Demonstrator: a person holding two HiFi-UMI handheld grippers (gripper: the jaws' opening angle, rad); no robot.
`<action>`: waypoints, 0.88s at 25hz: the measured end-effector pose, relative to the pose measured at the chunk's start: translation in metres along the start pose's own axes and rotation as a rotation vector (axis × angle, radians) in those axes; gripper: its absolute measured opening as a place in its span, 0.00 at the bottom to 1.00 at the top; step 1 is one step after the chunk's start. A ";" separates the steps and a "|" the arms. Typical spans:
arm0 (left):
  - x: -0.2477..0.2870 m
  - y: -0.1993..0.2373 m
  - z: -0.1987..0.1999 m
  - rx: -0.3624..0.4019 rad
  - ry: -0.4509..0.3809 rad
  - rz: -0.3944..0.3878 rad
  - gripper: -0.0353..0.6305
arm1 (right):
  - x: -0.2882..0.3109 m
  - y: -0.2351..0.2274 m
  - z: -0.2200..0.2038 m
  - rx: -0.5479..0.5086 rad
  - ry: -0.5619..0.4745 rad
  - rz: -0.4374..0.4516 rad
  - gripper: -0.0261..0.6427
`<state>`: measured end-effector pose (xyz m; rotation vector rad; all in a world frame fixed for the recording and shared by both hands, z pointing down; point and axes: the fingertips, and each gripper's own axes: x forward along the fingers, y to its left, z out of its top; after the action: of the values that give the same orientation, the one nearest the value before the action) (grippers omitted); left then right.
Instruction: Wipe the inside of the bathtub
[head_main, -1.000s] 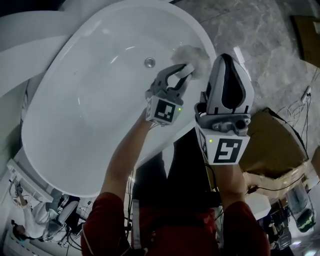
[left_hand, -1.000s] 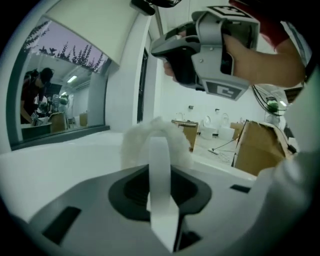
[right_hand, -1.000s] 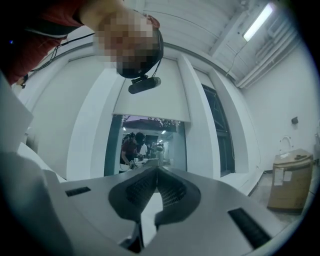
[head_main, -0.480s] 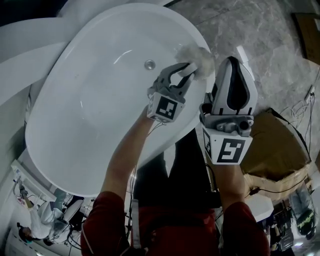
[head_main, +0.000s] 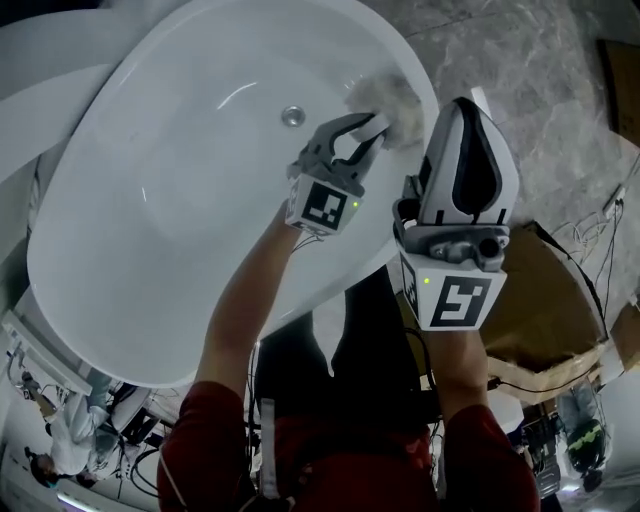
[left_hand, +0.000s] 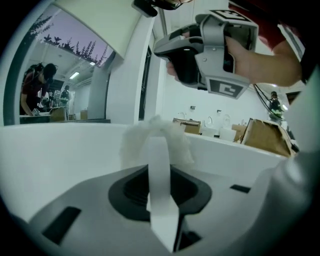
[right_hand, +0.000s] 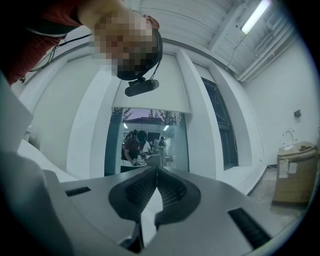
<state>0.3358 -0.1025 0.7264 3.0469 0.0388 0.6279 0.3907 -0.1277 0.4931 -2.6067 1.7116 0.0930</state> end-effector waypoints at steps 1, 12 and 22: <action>0.003 0.003 -0.006 -0.005 -0.002 0.002 0.19 | 0.004 0.004 -0.006 0.000 0.007 0.007 0.06; 0.014 0.005 -0.122 -0.097 0.097 0.074 0.19 | 0.021 0.050 -0.052 -0.037 -0.002 0.122 0.06; 0.024 0.023 -0.227 -0.155 0.255 0.110 0.19 | 0.042 0.081 -0.099 -0.051 0.011 0.164 0.06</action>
<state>0.2684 -0.1190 0.9447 2.8175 -0.1638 0.9738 0.3371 -0.2029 0.5906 -2.5009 1.9495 0.1269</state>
